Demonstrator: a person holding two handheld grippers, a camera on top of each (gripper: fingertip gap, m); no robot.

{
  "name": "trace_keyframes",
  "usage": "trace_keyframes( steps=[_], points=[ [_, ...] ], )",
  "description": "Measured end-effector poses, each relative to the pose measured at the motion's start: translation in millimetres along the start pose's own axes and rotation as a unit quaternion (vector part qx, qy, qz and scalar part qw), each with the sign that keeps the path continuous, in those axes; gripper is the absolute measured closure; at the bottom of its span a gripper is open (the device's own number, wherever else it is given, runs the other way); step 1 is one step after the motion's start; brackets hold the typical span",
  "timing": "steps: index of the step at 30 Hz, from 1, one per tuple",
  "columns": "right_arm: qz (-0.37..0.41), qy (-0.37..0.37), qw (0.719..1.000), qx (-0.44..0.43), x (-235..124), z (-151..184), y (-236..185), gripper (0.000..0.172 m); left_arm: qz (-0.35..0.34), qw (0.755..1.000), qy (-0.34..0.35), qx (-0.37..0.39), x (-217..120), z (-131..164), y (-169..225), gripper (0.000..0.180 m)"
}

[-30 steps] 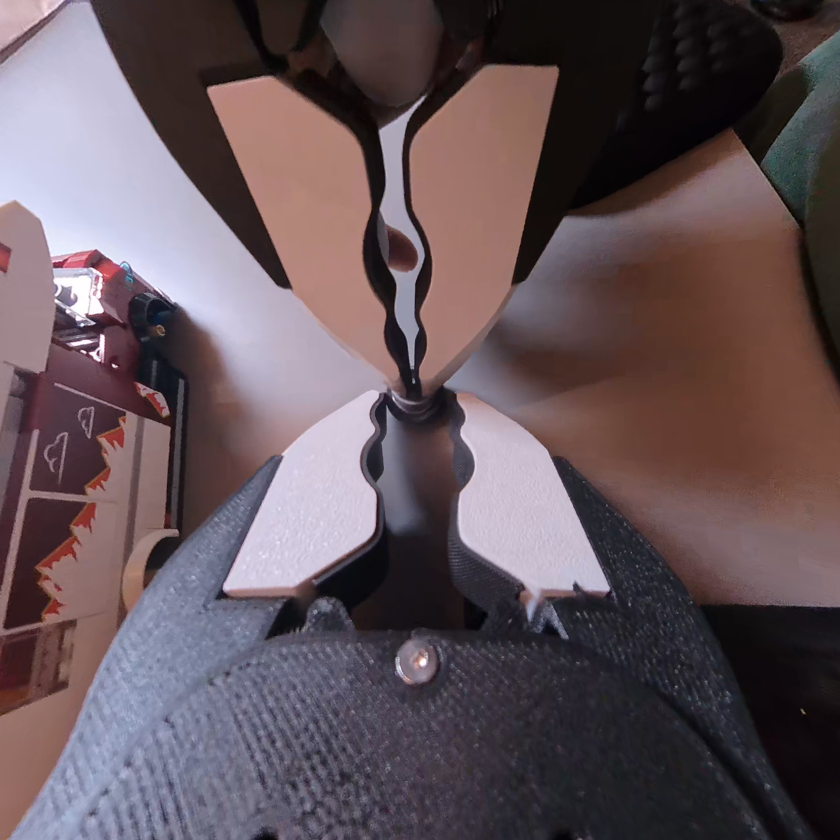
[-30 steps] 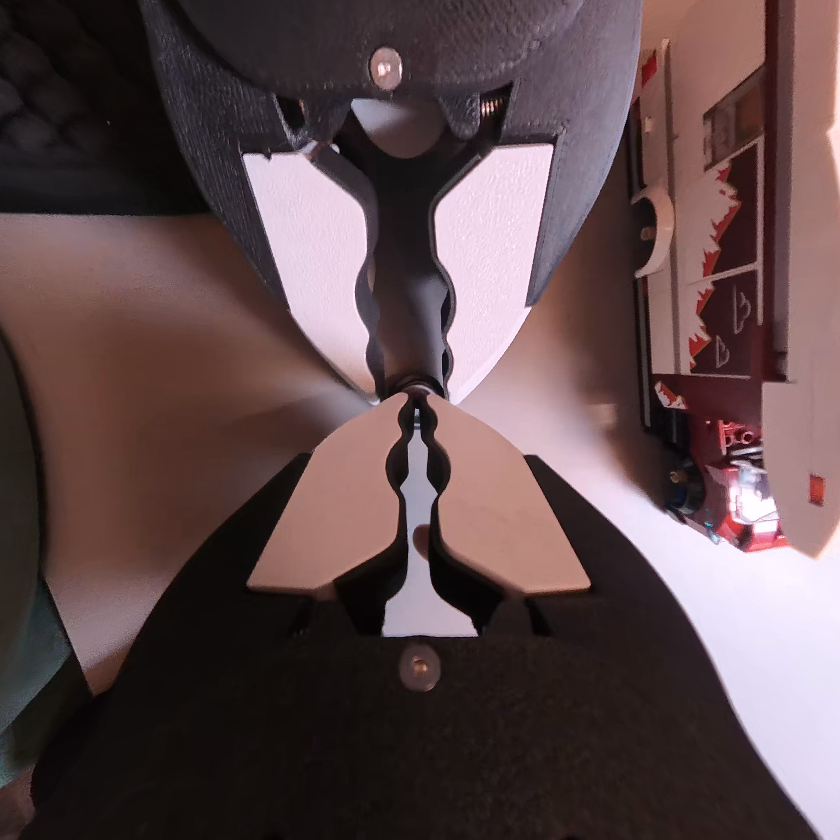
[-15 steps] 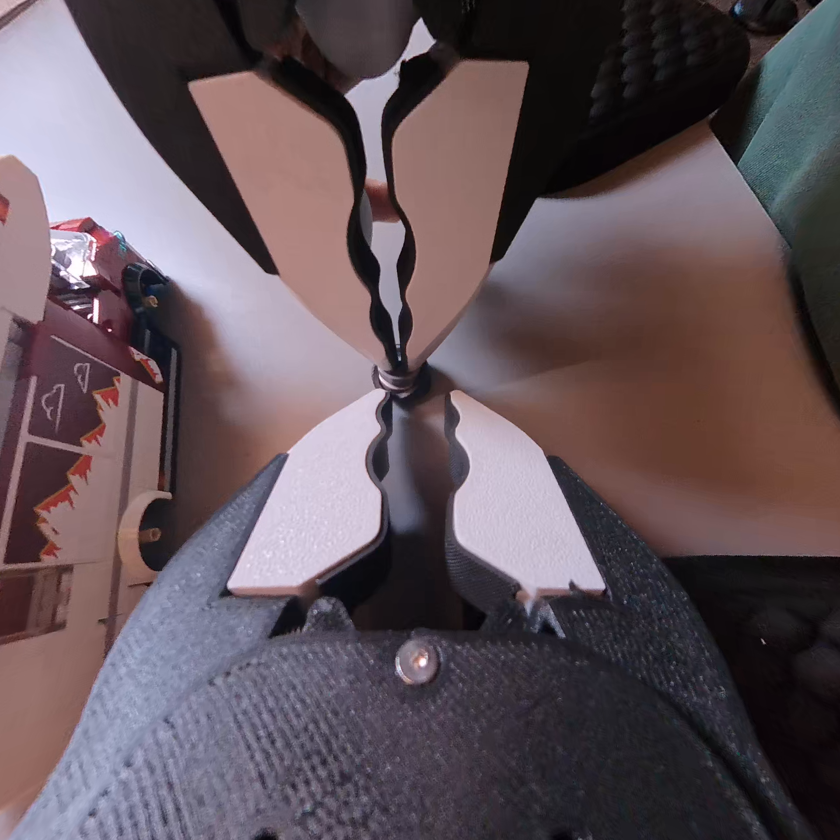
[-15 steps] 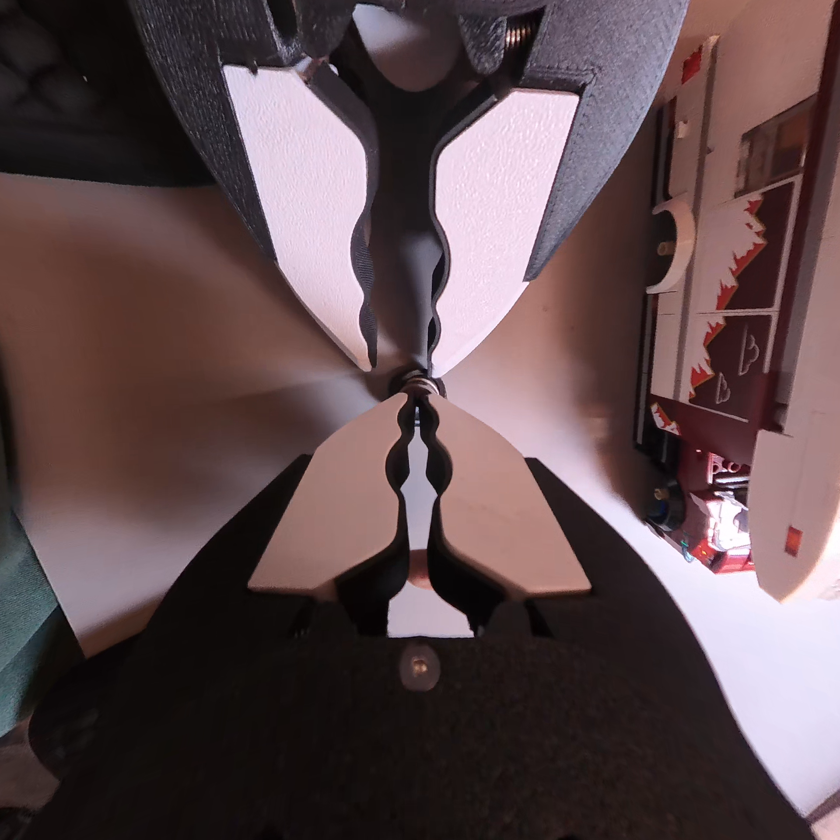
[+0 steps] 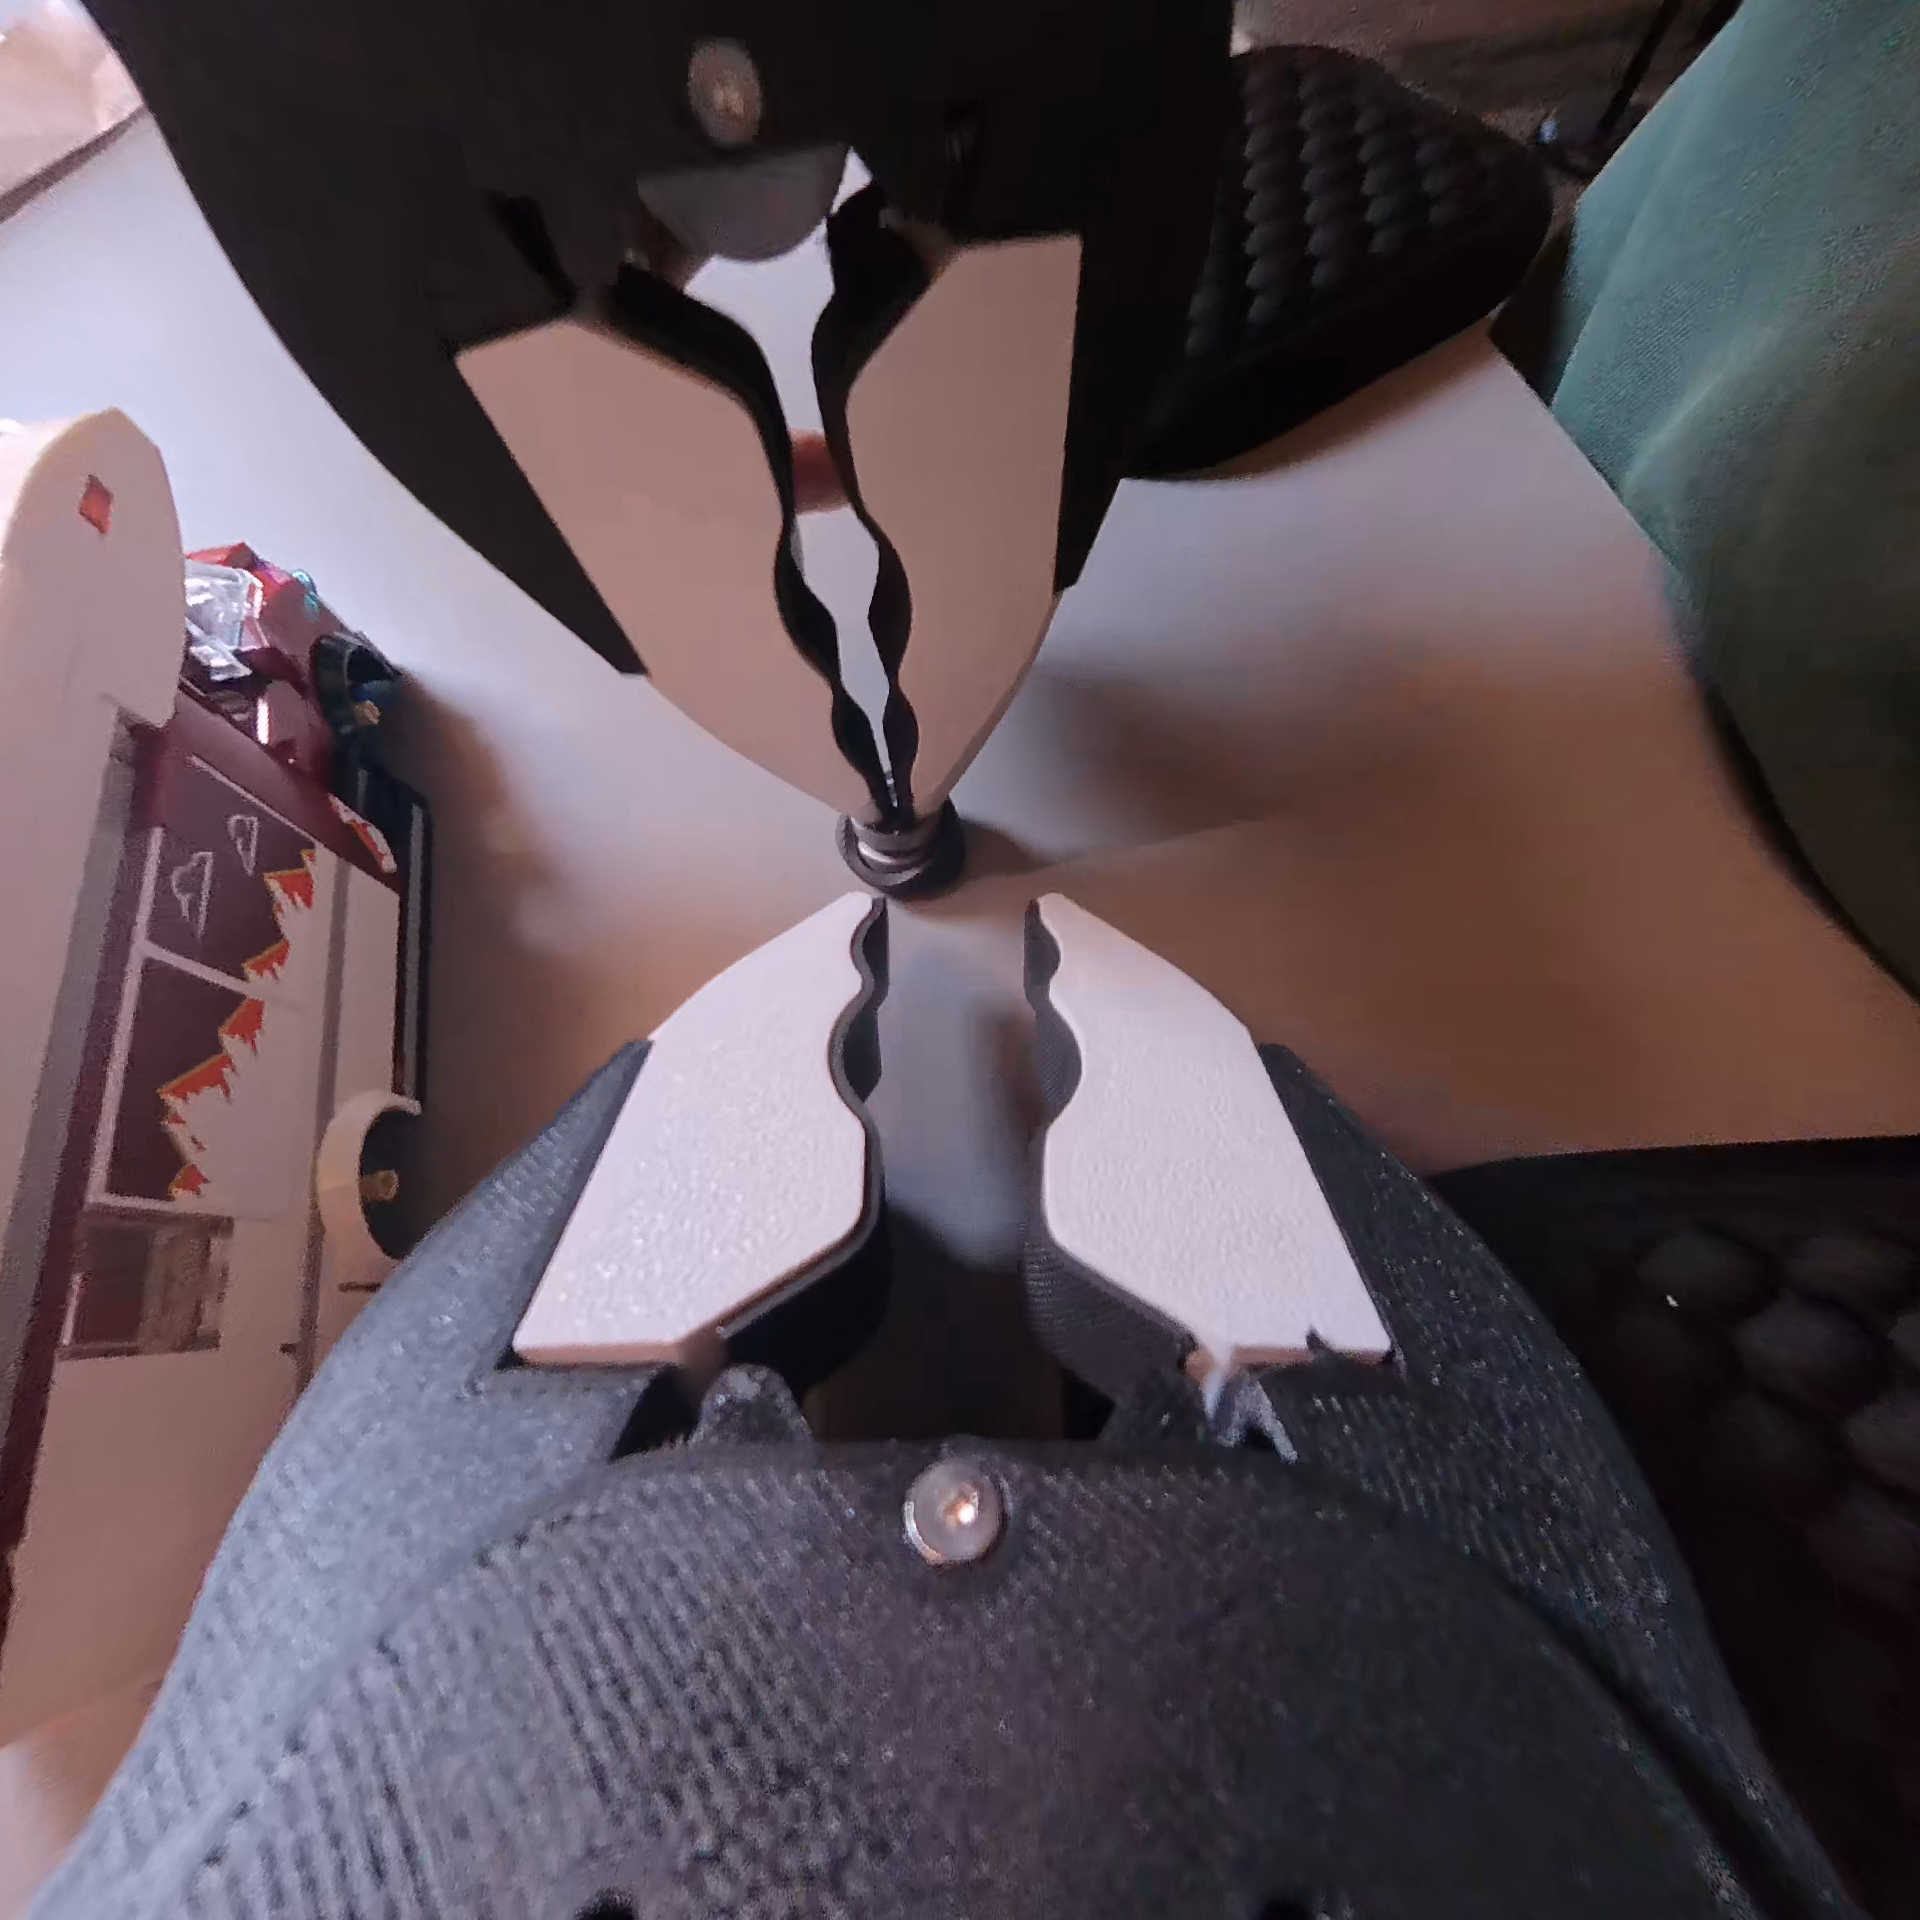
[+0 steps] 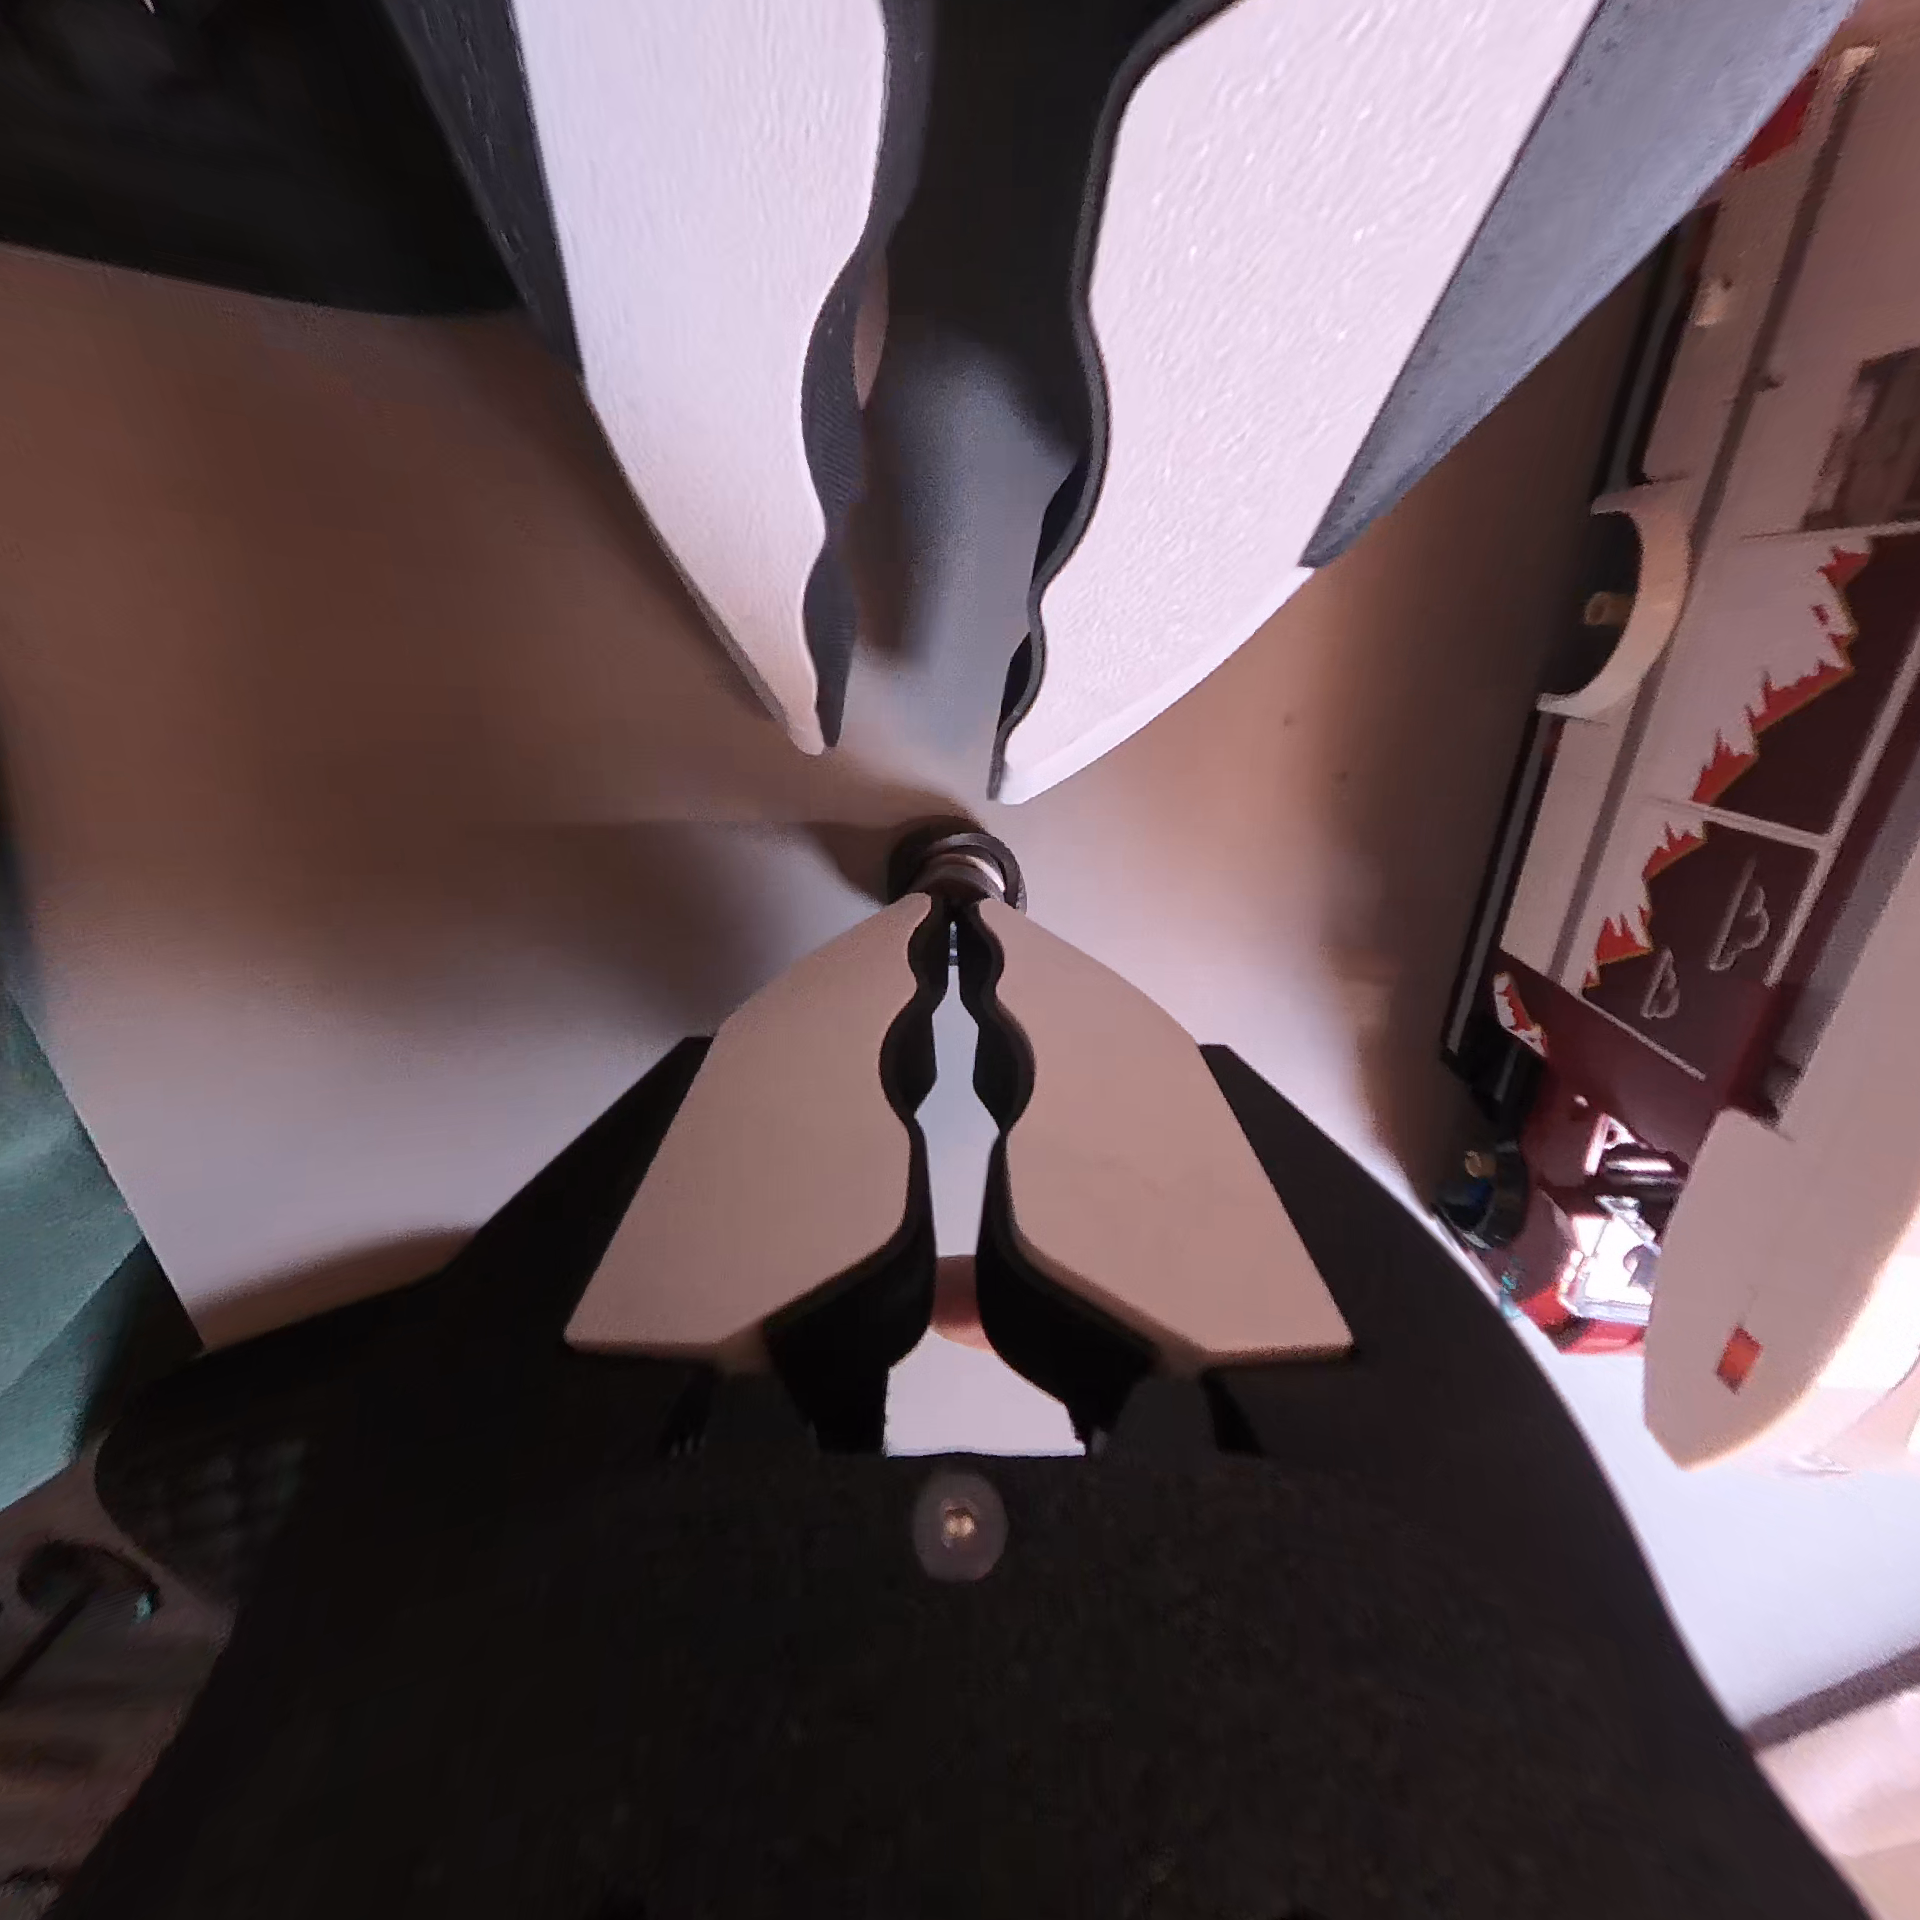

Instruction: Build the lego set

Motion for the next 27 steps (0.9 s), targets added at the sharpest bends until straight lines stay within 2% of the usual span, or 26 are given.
trace_keyframes(
  steps=[1, 6, 15, 20, 23, 25, 27],
  points=[
    [-0.003, -0.006, 1.000, -0.004, 0.1, -0.2, 0.1, 0.170, 0.005, 1.000, 0.007, -0.001, -1.5, -1.2, 0.9, 0.155],
    [-0.001, -0.021, 0.999, -0.025, 0.6, -1.2, 0.0, 0.170, 0.023, 1.000, 0.011, -0.018, -5.6, -0.2, 2.6, 0.150],
    [0.004, -0.030, 0.998, -0.059, 0.7, -2.1, -0.2, 0.170, 0.016, 0.999, 0.011, -0.031, -6.5, 0.5, -1.6, 0.151],
    [0.000, 0.013, 0.999, -0.044, -5.1, 3.3, -2.1, 0.170, -0.003, 0.999, -0.037, -0.012, -2.2, 12.1, -3.2, 0.144],
    [0.026, 0.099, 0.991, -0.083, -15.7, -2.9, -6.3, 0.170, -0.009, 0.999, -0.037, -0.004, -0.1, 10.7, -5.2, 0.142],
    [0.048, 0.123, 0.986, -0.097, -18.9, 0.1, -7.6, 0.153, -0.010, 0.999, -0.035, -0.003, 3.9, 7.2, -9.5, 0.140],
    [0.065, 0.158, 0.979, -0.114, -20.1, 1.1, -12.2, 0.153, 0.010, 1.000, -0.025, -0.002, 10.1, -3.4, -9.3, 0.135]
  ],
)
Point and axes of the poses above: each gripper's, where its closed fingertips meet, x out along the fingers, z out of its underside, y = z × x across the jaws, the point moved 2 cm from there along -x, back along the fingers, and after that the axes turned 1 degree about y, right-handed, at the moved point
